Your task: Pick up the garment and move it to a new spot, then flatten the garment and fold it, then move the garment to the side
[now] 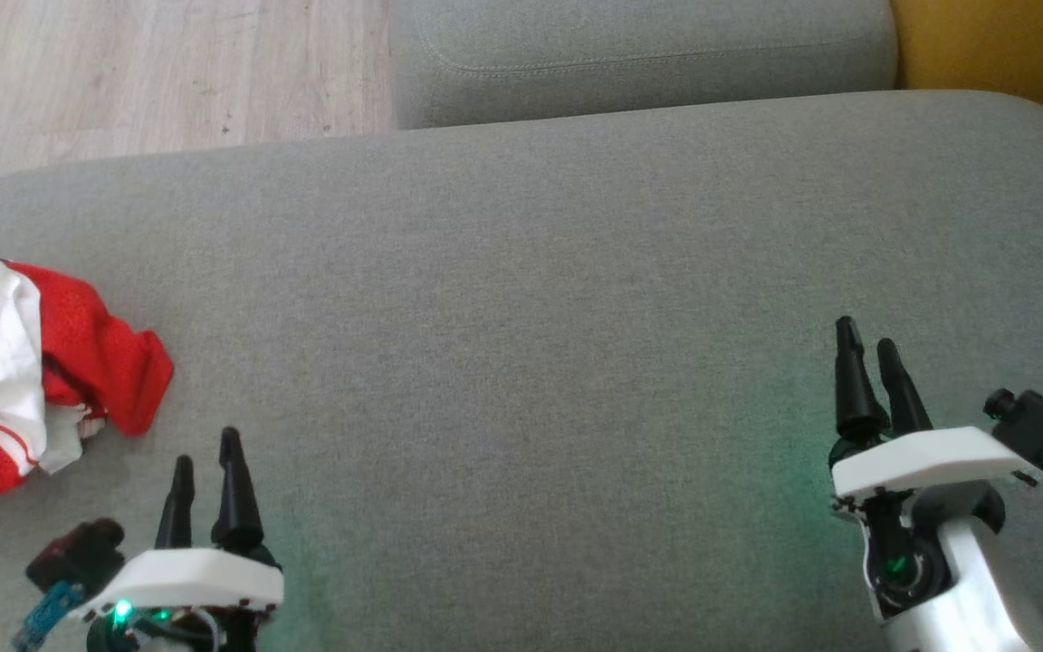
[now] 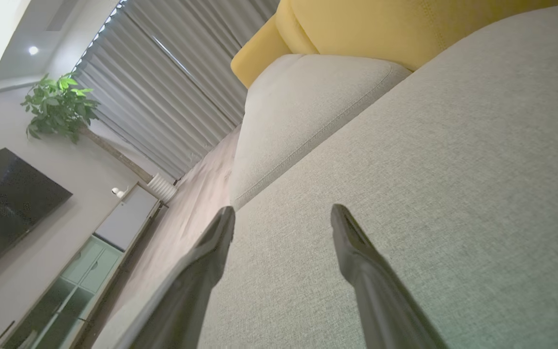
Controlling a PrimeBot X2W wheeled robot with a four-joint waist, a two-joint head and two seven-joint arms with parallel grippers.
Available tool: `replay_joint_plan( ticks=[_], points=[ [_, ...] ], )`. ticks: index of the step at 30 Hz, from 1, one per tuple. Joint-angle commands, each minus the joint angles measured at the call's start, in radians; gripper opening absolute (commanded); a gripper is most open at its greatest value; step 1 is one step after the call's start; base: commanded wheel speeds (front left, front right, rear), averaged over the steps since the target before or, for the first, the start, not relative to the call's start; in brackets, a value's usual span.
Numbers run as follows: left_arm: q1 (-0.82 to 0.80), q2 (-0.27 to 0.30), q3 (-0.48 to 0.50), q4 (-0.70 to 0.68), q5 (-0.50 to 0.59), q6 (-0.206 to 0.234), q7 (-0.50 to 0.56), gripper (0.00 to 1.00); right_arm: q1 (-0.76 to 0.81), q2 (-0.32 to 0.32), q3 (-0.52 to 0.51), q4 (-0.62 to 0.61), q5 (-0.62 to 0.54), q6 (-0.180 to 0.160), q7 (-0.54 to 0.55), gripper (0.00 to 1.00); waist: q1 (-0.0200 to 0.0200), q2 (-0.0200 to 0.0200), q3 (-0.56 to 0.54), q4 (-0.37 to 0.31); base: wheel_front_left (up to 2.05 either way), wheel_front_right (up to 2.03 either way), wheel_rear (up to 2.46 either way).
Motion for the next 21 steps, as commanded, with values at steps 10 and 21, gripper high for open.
replay_joint_plan(
  ticks=[10, 21],
  points=[
    [-0.069, 0.03, 0.008, -0.009, 0.147, 0.005, -0.043, 1.0, -0.075, -0.016, 0.013, -0.009, -0.159, 0.003, -0.044, 1.0, -0.0001, 0.0, 0.001, 0.001, 0.0, 0.0, 0.0],
    [-0.087, 0.042, 0.004, 0.011, 0.283, 0.01, -0.076, 1.0, -0.105, -0.018, 0.015, 0.018, -0.303, 0.003, -0.076, 1.0, -0.0001, 0.0, -0.002, -0.006, 0.0, 0.0, 0.0]
  ],
)
